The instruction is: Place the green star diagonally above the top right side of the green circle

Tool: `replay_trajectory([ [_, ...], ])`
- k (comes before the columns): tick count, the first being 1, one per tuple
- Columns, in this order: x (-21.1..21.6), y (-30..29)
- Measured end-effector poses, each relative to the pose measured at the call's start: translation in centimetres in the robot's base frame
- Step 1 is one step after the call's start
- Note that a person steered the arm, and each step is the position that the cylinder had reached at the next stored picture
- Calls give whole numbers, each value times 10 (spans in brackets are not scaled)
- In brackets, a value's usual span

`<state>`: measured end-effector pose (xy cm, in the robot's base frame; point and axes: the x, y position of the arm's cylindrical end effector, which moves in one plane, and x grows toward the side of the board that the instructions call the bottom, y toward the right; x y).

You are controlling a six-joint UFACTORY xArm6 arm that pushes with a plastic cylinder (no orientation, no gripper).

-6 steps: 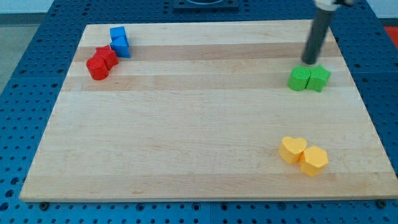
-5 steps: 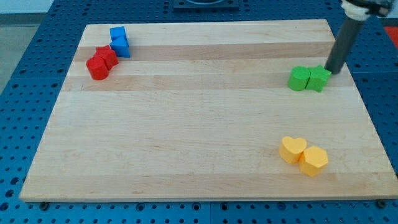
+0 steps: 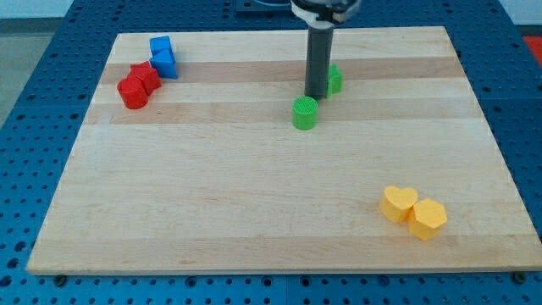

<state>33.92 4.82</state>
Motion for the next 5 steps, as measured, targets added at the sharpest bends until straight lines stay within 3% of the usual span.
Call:
replay_trajectory([
  [5, -47, 33],
])
